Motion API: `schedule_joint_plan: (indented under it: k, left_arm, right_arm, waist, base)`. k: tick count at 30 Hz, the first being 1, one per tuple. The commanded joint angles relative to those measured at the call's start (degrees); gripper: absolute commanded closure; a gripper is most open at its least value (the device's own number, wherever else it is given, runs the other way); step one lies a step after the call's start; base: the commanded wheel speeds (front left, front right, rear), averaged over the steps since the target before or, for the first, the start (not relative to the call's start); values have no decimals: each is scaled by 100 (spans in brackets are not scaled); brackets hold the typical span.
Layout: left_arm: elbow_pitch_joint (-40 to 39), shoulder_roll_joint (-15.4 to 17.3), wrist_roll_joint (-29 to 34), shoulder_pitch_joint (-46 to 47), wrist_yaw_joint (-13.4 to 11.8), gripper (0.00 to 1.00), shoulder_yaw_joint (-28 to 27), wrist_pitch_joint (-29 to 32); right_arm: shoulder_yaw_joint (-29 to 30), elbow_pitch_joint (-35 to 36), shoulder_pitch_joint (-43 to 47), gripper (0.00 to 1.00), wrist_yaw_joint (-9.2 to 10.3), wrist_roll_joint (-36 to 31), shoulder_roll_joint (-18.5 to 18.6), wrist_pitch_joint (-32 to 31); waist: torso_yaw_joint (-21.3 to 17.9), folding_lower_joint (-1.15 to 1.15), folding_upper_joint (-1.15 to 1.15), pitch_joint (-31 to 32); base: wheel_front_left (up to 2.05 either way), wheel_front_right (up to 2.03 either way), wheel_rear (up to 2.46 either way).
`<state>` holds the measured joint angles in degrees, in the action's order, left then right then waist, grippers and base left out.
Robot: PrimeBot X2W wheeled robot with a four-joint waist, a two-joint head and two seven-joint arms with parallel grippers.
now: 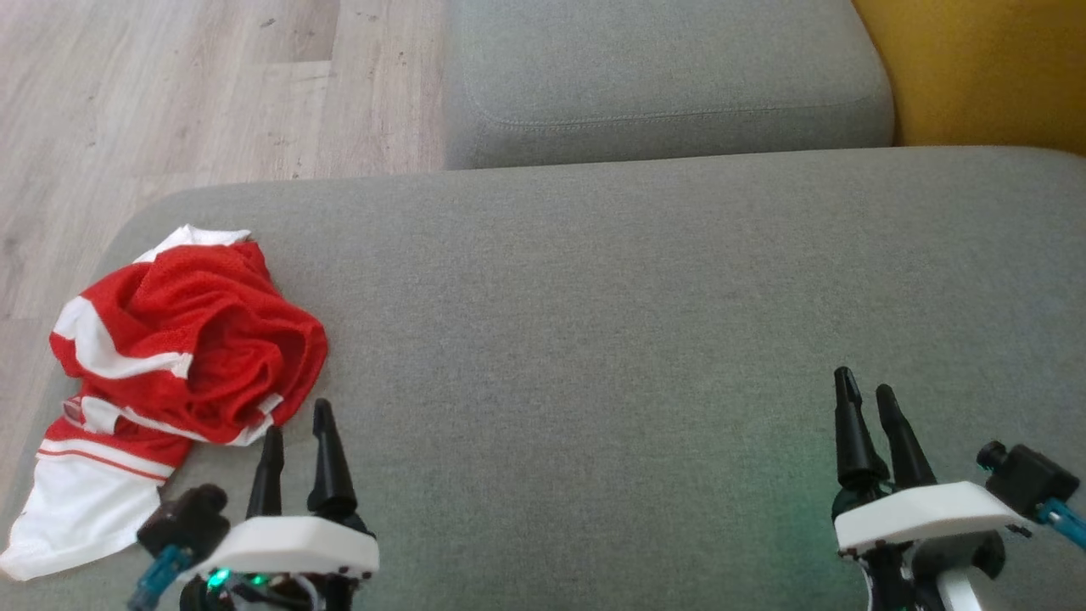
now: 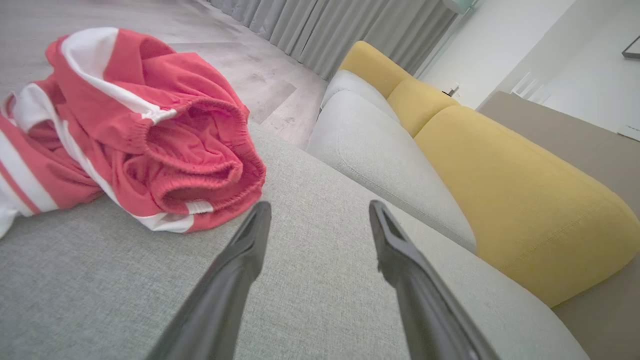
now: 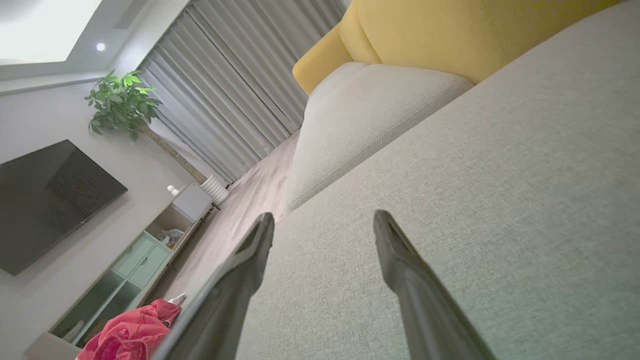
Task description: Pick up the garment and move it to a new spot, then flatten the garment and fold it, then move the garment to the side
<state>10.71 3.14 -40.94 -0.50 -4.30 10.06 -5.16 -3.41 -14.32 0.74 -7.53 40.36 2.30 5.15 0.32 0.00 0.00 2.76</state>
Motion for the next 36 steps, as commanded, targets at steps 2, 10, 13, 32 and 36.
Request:
schedule_joint_plan:
  k: [2,10,13,32,36]
  left_arm:
    - [-243,77,296,154,-71,0,18,-112]
    - [-311,99,866,137,-187,0,184,-248]
    - [-303,105,1149,125,-239,0,262,-316]
    - [-289,113,2442,68,-447,0,572,-623]
    - [-302,112,2739,67,-509,0,624,-691]
  right_arm:
    - [-100,183,-128,0,3,-295,36,119]
    - [-163,211,-112,0,3,-911,39,255]
    - [-157,195,-83,0,3,-1198,41,322]
    - [-97,198,49,0,4,-2538,49,626]
    - [-114,203,59,0,4,-2860,50,694]
  waist:
    - [6,0,0,15]
    - [8,0,0,57]
    - [11,0,0,88]
    - [9,0,0,183]
    - [-4,0,0,188]
  base:
    - [0,0,0]
    - [0,0,0]
    - [0,0,0]
    - [0,0,0]
    - [0,0,0]
